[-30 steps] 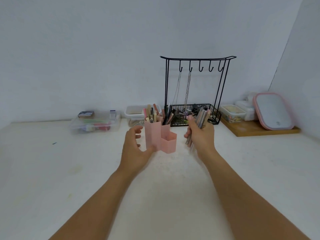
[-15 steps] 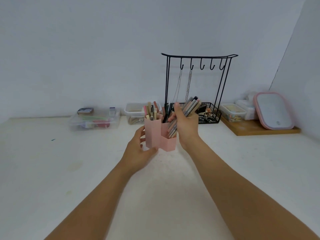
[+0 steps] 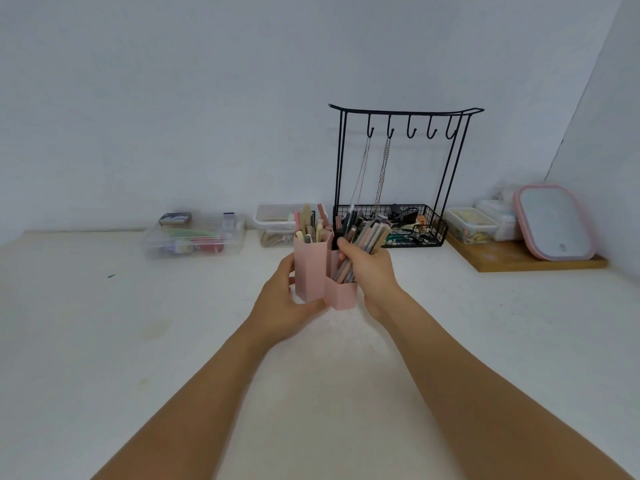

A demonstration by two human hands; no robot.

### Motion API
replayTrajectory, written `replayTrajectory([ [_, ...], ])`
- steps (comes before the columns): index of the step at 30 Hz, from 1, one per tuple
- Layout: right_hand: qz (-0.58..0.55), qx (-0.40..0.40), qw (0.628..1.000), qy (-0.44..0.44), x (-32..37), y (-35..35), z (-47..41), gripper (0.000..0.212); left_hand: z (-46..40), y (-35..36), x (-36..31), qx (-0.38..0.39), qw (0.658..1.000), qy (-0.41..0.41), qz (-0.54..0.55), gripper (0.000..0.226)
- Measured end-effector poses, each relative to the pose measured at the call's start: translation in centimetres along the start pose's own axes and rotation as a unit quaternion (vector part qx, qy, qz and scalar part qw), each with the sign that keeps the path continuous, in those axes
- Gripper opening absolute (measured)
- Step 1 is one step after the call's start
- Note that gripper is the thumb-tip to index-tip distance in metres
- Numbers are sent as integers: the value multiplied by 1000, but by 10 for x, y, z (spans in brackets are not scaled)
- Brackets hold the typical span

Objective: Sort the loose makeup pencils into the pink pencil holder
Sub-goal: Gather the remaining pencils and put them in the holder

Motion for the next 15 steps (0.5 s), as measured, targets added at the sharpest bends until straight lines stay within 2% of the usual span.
replayTrajectory([
  [4, 67, -45, 994, -78, 6, -4, 3, 18, 2, 3, -2, 13, 1000, 10, -4, 87],
  [7, 77, -73, 988, -109, 8, -12, 0, 6, 2, 3, -1, 15, 1000, 11, -4, 83],
  [10, 57, -72, 993, -72, -6, -17, -9, 16, 0, 3, 0, 12, 1000, 13, -4, 83],
  [15, 14, 24, 999, 27, -31, -4, -18, 32, -1, 4, 0, 15, 1000, 17, -7, 85],
])
Point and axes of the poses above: each hand's wrist, its own z-axis away from the middle knuckle, its own y-axis out of the palm, x = y × z, the point moved 10 cm from there along -z, towards the middle knuckle, and after that the axes turned 14 degrees about -x, right-handed, at the moved point
